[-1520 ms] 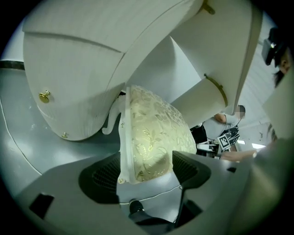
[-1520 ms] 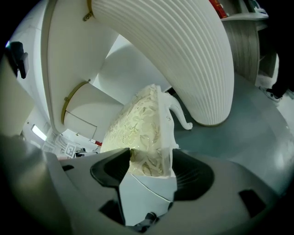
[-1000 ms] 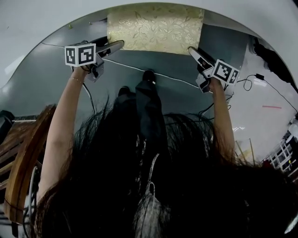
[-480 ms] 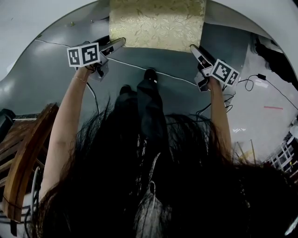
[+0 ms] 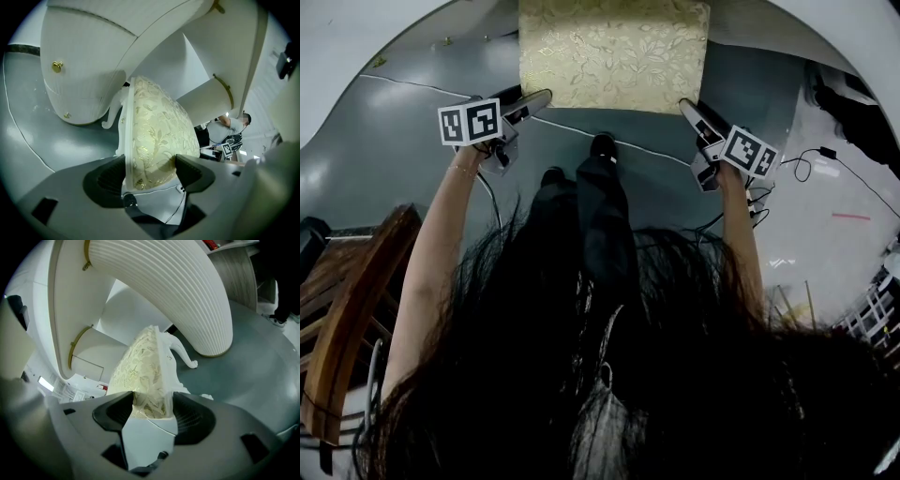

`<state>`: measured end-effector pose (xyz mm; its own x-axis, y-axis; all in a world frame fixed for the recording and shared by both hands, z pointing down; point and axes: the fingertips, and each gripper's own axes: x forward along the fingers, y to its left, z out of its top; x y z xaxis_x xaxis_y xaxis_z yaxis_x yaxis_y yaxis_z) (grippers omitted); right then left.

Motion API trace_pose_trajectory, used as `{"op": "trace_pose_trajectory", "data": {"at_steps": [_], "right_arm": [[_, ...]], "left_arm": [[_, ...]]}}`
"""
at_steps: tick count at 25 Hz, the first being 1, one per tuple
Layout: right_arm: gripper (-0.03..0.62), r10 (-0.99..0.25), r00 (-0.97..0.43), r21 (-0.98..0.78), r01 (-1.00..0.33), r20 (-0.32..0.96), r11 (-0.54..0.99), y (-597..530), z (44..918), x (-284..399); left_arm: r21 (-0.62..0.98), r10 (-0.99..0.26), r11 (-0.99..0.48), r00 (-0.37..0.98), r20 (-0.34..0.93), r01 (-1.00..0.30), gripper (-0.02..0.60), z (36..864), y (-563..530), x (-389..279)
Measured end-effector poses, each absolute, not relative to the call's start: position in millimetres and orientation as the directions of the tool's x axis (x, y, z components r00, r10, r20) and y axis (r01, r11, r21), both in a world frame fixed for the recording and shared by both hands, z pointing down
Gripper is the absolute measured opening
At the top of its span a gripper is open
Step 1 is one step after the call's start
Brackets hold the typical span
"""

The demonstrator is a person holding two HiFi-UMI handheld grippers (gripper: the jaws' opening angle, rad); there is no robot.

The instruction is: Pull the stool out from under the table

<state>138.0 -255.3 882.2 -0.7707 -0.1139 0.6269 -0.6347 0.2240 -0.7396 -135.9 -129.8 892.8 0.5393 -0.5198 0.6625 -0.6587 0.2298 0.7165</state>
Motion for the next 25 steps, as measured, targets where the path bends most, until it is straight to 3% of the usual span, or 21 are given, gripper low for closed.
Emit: {"op": "trace_pose_trajectory", "data": {"at_steps": [25], "right_arm": [[0.272, -0.059, -0.724, -0.718, -0.69, 0.687, 0.092, -243, 886, 140]], "left_arm": [[0.699, -0.347, 0.258, 0.612, 0.711, -0.667, 0.345, 894, -133, -140]]}}
